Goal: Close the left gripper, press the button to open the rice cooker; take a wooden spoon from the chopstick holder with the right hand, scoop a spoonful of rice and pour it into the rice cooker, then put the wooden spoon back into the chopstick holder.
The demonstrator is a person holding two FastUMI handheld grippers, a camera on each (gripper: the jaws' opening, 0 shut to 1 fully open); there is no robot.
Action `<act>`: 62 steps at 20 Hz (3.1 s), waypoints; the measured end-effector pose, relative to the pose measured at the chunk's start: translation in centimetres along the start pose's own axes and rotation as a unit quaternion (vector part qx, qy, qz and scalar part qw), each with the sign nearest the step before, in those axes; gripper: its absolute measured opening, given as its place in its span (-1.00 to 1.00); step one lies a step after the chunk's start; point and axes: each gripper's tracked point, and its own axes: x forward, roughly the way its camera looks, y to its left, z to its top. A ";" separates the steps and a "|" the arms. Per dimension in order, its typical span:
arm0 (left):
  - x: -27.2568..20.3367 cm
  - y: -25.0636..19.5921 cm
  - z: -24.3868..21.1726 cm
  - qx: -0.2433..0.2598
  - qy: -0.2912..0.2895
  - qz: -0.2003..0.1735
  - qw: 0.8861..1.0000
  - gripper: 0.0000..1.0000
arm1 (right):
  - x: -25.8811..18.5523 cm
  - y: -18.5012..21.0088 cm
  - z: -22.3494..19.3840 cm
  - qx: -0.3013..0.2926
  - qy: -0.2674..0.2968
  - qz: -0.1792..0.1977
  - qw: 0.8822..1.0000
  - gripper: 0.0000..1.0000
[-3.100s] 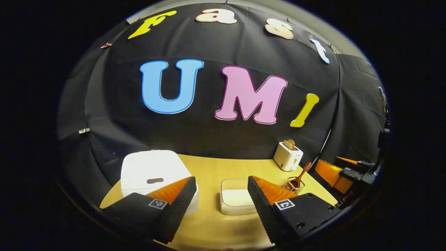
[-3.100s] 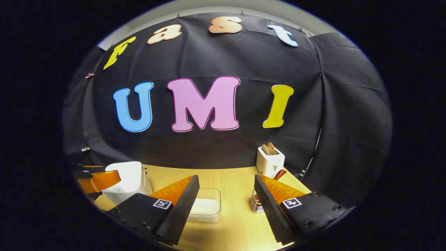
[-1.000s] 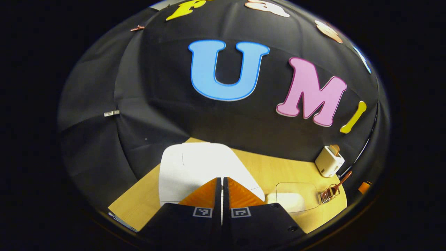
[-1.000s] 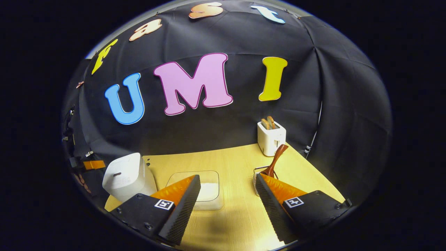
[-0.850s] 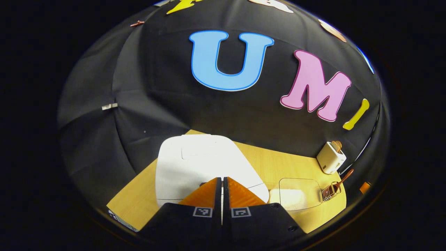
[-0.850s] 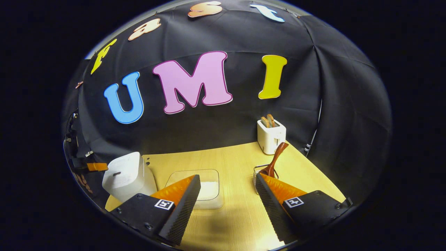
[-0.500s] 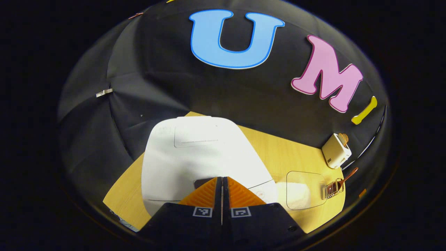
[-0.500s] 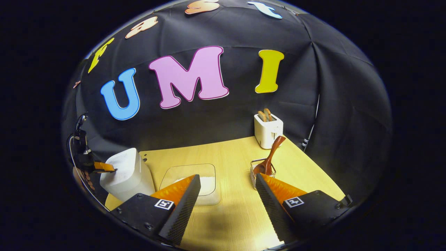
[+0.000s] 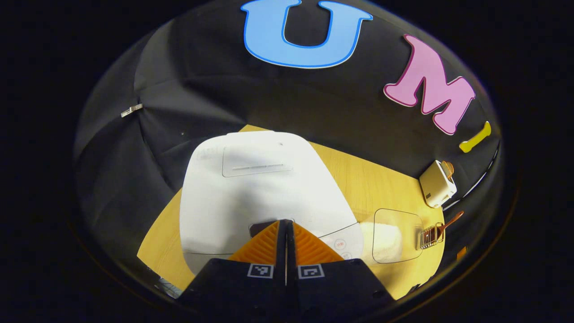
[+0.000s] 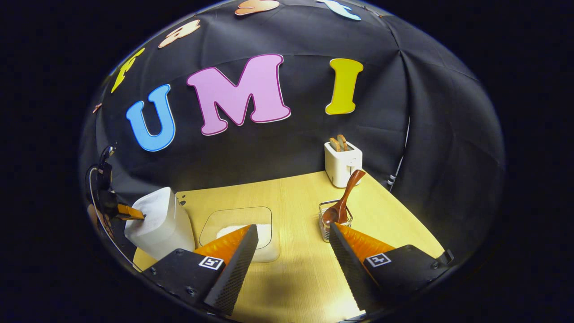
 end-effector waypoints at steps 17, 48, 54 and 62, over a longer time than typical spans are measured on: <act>-4.8 0.0 6.9 -0.003 -0.158 0.006 0.987 -0.88 | -0.2 1.8 1.0 -0.016 -0.013 0.028 0.999 0.97; -11.4 -14.7 -3.1 0.076 -0.193 -0.102 0.973 0.82 | 13.6 -12.3 3.4 0.004 0.000 -0.039 0.999 0.98; -11.6 -15.4 -5.1 0.089 -0.177 -0.075 0.977 0.92 | 20.5 -13.9 0.1 0.062 0.057 -0.040 0.996 0.98; -11.0 -14.6 -6.3 0.106 -0.158 -0.028 0.981 0.92 | 25.9 -15.2 -1.0 0.123 0.087 -0.033 0.988 0.96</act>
